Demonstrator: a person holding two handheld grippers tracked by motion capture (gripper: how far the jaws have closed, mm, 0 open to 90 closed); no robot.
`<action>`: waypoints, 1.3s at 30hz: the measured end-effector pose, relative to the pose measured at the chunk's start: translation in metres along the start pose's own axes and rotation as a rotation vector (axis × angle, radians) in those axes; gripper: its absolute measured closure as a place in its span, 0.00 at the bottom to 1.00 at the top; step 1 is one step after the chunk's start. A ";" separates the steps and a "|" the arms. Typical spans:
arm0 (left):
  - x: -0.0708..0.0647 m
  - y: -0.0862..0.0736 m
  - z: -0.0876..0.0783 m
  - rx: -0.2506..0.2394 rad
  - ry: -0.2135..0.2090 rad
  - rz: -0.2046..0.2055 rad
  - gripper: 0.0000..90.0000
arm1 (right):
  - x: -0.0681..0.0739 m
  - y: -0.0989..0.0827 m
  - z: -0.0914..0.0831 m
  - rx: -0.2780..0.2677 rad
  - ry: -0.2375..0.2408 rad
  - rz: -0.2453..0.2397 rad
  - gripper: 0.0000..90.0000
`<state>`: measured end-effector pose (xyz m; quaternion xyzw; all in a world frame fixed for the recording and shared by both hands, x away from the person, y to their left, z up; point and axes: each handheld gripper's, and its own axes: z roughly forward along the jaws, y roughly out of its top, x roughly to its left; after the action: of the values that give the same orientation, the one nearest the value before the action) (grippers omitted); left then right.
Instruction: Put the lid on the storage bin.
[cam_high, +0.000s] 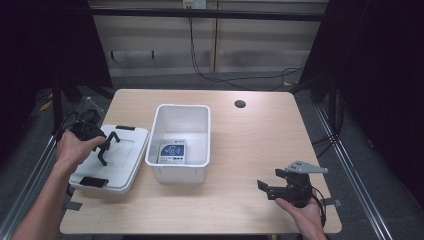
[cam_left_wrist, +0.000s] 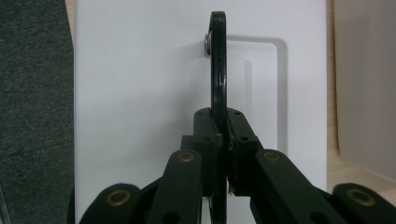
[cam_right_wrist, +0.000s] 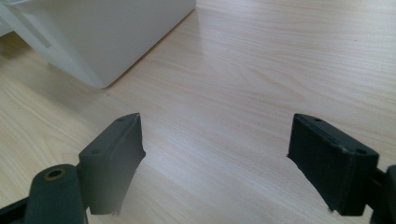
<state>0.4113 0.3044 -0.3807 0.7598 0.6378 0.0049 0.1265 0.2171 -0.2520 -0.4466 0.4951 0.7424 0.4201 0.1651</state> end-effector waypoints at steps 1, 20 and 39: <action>0.001 0.000 -0.001 -0.007 0.005 0.011 0.94 | 0.000 0.000 0.000 0.000 0.000 0.000 0.19; -0.003 0.002 -0.033 -0.024 0.014 0.034 0.94 | 0.000 0.000 0.000 0.002 -0.001 0.001 0.19; -0.012 0.007 -0.062 -0.043 0.022 0.049 0.94 | 0.000 0.000 0.000 0.005 0.004 0.000 0.19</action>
<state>0.4051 0.3033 -0.3172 0.7722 0.6200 0.0301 0.1358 0.2172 -0.2519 -0.4470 0.4946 0.7438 0.4191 0.1625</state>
